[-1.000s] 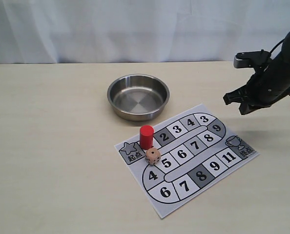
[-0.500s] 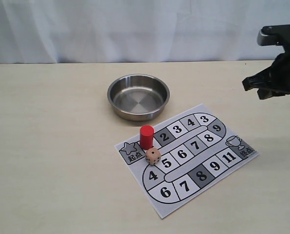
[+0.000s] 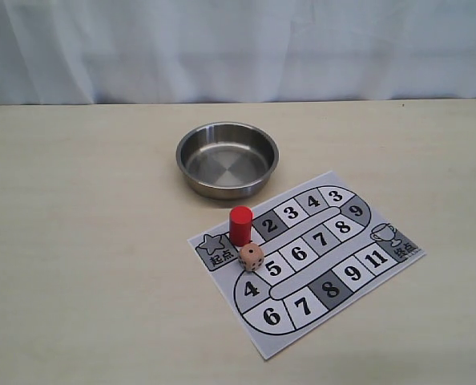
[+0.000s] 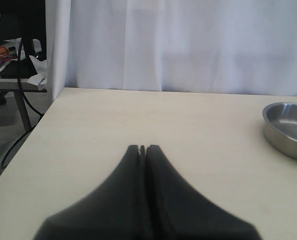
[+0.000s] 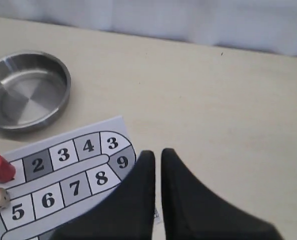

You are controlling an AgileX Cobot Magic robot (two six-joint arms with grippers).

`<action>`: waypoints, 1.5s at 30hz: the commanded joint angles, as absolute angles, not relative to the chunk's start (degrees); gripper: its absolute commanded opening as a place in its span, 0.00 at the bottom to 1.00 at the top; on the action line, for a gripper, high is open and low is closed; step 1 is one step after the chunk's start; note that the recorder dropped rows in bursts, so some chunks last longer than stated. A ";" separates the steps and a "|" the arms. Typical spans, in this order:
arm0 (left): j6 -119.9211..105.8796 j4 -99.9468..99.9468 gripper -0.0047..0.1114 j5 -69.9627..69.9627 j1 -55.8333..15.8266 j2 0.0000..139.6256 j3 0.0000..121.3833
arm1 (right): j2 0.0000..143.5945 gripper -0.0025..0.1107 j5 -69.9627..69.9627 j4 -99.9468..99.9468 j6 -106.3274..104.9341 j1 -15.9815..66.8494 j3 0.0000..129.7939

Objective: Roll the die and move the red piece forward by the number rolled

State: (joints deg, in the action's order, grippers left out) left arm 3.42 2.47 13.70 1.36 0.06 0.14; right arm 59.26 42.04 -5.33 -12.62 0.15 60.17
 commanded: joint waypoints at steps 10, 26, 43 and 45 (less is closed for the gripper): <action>3.69 2.48 0.04 13.03 1.36 0.00 0.00 | 27.38 0.06 42.62 -5.48 -12.15 -0.13 53.23; 3.69 2.48 0.04 13.36 1.36 0.00 0.00 | 0.00 0.06 40.52 -5.48 -10.61 -0.13 44.75; 3.69 2.48 0.04 13.36 1.36 0.00 0.00 | 0.00 0.06 19.46 -5.33 -10.61 -0.13 23.00; 3.69 2.48 0.04 13.01 1.36 0.00 0.00 | 0.00 0.06 14.33 -5.98 -10.61 -0.13 17.15</action>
